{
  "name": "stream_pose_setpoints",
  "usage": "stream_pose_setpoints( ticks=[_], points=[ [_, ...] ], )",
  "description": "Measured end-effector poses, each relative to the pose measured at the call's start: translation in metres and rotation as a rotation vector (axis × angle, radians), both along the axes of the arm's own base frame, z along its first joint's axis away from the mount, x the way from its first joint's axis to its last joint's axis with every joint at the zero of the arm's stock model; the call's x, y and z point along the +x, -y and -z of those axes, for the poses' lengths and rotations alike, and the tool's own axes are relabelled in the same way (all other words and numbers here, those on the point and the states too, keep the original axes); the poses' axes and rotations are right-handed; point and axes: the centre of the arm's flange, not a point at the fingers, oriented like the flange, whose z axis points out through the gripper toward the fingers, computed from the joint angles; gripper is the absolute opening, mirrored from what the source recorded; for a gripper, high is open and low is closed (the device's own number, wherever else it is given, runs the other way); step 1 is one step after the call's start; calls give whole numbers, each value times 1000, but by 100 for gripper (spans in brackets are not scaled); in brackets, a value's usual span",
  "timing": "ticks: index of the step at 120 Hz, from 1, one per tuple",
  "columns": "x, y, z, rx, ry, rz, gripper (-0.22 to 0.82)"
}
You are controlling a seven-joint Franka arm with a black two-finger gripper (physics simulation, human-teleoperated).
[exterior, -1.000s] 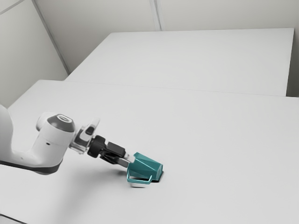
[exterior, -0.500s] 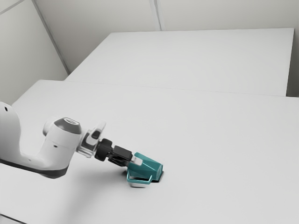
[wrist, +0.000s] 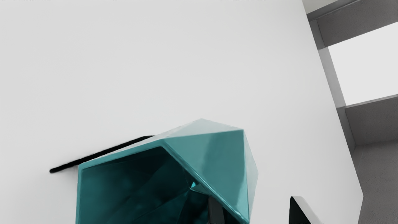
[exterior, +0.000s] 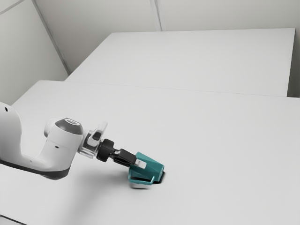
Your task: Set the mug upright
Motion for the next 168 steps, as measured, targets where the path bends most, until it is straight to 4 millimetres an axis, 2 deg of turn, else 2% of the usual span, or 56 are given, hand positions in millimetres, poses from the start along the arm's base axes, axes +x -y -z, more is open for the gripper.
stream_pose_setpoints(
  ticks=[26,44,60,92,134,155,168],
  points=[
    [0,0,-2,0,16,7,-8],
    [1,1,-6,0,29,12,-14],
    [2,6,-17,-6,57,25,-16],
    [10,9,-59,9,152,65,-18],
    [45,-8,-127,358,203,282,-18],
    [53,-20,-141,533,147,315,-18],
    [62,-23,-156,623,120,323,-18]
  ],
)
